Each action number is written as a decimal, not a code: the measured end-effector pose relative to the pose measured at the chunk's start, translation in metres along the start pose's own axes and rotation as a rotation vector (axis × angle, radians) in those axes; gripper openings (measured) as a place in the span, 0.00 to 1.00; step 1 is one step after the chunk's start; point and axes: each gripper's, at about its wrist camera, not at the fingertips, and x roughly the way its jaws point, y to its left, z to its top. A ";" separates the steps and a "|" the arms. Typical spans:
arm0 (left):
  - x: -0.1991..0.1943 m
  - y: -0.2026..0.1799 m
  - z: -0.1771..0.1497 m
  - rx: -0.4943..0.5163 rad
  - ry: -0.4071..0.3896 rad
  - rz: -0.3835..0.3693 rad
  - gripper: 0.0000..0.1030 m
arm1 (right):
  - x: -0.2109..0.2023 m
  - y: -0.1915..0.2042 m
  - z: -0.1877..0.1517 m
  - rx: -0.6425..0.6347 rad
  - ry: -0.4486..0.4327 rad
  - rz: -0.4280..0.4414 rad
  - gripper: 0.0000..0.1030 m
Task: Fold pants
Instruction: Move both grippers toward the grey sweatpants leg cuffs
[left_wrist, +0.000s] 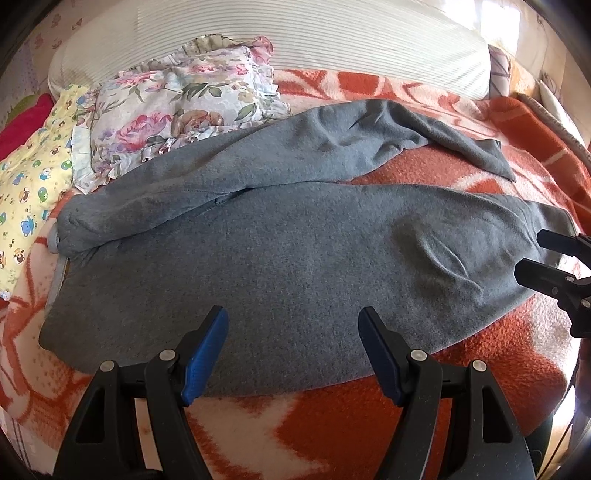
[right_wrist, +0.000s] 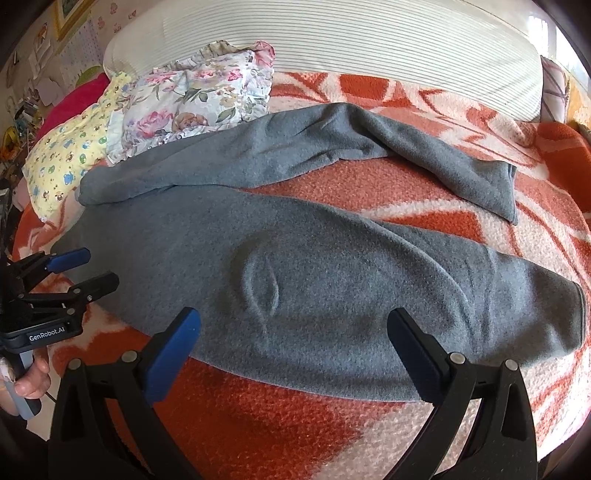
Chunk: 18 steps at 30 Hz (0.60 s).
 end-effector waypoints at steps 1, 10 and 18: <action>0.001 0.000 0.000 0.001 0.002 -0.001 0.71 | 0.000 0.000 0.000 0.001 0.000 -0.001 0.98; 0.006 -0.001 0.000 0.004 0.019 -0.007 0.71 | 0.004 -0.001 0.001 0.001 0.002 0.003 0.98; 0.011 -0.007 0.012 0.031 0.022 -0.026 0.71 | 0.005 -0.017 0.004 0.017 -0.028 -0.006 0.98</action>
